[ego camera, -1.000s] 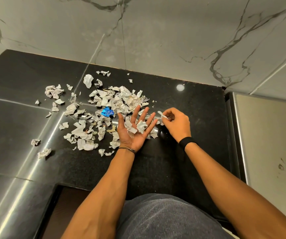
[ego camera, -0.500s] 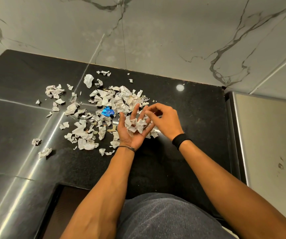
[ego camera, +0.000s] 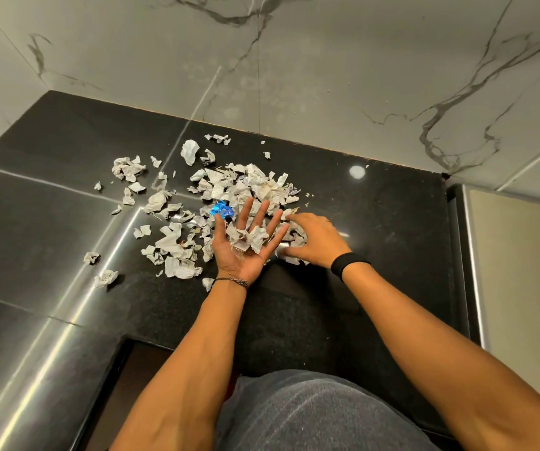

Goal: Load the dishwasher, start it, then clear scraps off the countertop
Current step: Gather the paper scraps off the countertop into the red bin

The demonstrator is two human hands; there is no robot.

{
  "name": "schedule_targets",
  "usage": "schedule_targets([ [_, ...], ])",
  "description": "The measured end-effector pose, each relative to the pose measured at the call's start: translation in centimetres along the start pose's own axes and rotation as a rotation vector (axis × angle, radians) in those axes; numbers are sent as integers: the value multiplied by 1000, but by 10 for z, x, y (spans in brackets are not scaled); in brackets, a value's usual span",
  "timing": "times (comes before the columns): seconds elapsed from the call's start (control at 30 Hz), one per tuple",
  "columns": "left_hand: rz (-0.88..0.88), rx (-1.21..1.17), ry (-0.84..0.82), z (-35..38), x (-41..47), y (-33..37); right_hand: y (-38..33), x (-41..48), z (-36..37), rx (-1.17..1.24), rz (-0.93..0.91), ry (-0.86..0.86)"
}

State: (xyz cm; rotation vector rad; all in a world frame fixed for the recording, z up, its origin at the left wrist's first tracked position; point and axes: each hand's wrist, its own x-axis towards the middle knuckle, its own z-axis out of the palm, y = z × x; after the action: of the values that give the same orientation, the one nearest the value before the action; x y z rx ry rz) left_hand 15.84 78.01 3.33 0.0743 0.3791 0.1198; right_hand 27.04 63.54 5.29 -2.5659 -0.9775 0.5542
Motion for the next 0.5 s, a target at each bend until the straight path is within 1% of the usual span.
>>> schedule_targets([
  [0.1, 11, -11, -4, -3, -1, 0, 0, -4, 7, -92, -78, -31],
  [0.27, 27, 33, 6, -2, 3, -5, 0, -12, 4, -114, -126, 56],
  [0.33, 39, 55, 20, 1, 5, -6, 4, -14, 1, -64, -71, 97],
  [0.4, 56, 85, 41, 4, 6, -6, 5, -18, -6, 45, 1, 146],
  [0.5, 94, 116, 67, 6, 6, -6, 5, -19, -20, 227, 61, 234],
])
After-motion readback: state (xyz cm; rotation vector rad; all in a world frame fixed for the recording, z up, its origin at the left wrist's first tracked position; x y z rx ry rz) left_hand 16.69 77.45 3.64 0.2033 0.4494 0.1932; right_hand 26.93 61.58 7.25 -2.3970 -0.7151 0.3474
